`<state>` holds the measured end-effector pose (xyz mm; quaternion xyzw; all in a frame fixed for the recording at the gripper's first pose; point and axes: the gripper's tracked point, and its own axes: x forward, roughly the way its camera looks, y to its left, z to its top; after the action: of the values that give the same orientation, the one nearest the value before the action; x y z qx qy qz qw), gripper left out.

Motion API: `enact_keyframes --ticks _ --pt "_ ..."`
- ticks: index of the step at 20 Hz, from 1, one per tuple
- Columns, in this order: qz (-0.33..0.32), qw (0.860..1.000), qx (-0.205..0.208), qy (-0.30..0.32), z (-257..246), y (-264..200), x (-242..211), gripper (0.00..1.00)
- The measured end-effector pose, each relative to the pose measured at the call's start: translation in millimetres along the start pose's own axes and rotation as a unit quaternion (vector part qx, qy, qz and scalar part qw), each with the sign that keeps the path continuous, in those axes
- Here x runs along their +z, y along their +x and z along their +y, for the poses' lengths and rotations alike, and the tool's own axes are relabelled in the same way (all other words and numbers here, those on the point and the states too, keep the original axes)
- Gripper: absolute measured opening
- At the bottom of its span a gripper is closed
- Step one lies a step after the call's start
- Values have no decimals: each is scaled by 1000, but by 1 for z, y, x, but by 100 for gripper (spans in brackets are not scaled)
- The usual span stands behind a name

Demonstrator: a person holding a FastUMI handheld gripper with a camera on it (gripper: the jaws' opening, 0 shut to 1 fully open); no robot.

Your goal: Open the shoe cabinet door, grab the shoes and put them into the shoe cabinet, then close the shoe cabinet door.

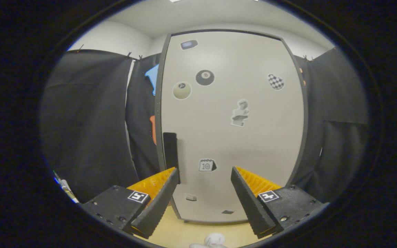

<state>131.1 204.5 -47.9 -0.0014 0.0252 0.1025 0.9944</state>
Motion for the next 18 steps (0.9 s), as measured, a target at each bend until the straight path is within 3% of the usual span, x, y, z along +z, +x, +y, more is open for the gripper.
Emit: enact_keyframes --ticks 5,10,15,17,18 --pt "9 1000 7 5 37 50 -6 100" --pt "22 999 -8 26 40 85 -11 98" --pt "25 999 -25 32 40 92 -12 78" --pt "30 999 -8 42 48 97 -17 67" --pt "27 999 -14 42 48 95 -15 54"
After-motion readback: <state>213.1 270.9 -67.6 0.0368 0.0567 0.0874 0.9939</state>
